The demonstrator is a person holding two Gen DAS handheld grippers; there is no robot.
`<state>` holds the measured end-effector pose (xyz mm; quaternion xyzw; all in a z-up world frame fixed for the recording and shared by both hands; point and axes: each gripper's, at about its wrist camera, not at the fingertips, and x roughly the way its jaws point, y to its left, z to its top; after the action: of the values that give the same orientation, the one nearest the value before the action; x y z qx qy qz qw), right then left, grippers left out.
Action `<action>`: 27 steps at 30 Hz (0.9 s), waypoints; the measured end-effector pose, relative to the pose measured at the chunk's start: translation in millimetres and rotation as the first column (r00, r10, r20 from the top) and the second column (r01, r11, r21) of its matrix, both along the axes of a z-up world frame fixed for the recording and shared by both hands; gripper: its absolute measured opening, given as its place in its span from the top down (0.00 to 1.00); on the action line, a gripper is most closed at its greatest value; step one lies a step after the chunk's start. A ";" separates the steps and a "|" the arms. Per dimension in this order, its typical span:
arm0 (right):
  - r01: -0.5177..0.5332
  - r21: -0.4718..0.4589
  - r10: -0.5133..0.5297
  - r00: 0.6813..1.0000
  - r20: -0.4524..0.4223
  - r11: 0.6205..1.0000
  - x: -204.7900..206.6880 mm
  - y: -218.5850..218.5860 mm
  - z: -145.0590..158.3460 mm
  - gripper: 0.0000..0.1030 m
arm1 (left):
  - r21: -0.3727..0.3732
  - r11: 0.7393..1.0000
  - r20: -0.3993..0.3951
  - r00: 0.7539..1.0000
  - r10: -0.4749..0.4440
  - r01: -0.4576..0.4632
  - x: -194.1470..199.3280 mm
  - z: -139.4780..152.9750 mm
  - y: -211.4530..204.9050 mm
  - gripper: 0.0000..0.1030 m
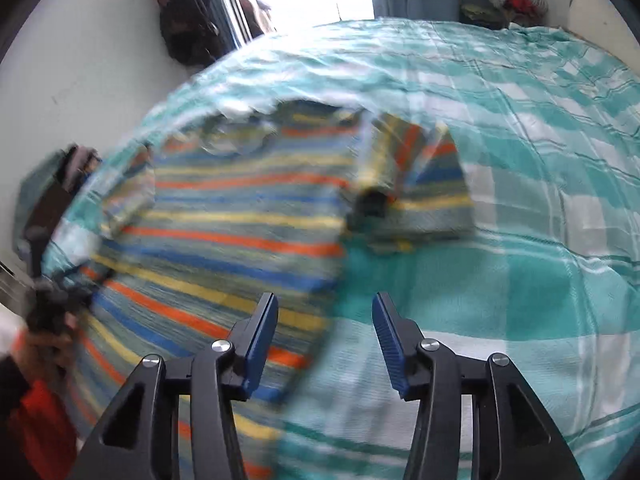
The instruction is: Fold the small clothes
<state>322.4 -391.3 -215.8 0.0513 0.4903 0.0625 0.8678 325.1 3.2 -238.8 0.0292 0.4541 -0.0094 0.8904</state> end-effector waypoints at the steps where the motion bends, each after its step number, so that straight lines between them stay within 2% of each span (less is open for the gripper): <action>1: 0.043 -0.011 -0.044 0.999 -0.021 0.999 -0.6 -17.0 -11.8 0.52 | 0.001 1.000 -0.001 1.000 0.000 0.000 -0.2 0.0 -0.4 0.00; 3: 0.090 -0.069 -0.089 0.996 0.009 0.994 -4.8 -43.8 -25.8 0.48 | 0.006 1.000 0.000 1.000 0.000 0.000 -1.4 0.1 0.0 0.00; 4: 0.088 -0.116 -0.082 0.995 0.049 0.989 -9.3 -56.8 -33.2 0.29 | 0.008 1.000 -0.002 1.000 0.001 -0.001 -1.5 0.3 -0.2 0.00; 5: 0.098 -0.113 -0.091 0.994 0.065 0.989 -12.3 -67.1 -40.0 0.14 | 0.008 1.000 -0.004 1.000 0.001 -0.001 -2.0 0.7 0.3 0.00; 6: 0.120 -0.068 -0.115 0.991 0.066 0.990 -14.2 -78.9 -46.1 0.00 | 0.002 1.000 -0.008 1.000 0.002 -0.002 -1.7 0.9 1.3 0.00; 7: 0.128 0.024 -0.130 0.989 0.069 0.991 -15.7 -91.8 -49.7 0.00 | -0.005 1.000 -0.014 1.000 0.003 -0.003 -0.6 1.0 2.1 0.00; 8: 0.131 0.074 -0.137 0.987 0.080 0.989 -17.2 -99.7 -48.6 0.00 | -0.007 1.000 -0.015 1.000 0.003 -0.003 -0.3 1.0 2.4 0.00; 9: 0.130 0.079 -0.137 0.987 0.087 0.988 -17.3 -100.7 -47.0 0.00 | -0.004 1.000 -0.013 1.000 0.003 -0.003 -0.7 0.8 2.1 0.00; 15: 0.118 -0.086 -0.113 0.992 0.056 0.989 -7.2 -78.5 -52.0 0.00 | 0.024 1.000 -0.005 1.000 0.016 -0.016 -1.6 0.8 -1.6 0.00; 27: 0.120 -0.066 -0.116 0.992 0.058 0.991 -9.4 -81.7 -50.7 0.00 | 0.020 0.999 -0.011 1.000 0.025 -0.025 -0.2 -1.2 -1.1 0.00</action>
<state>313.0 -472.9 -266.4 0.0482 0.4646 -0.0047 0.8842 324.8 2.1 -240.1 0.0323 0.4597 0.0060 0.8875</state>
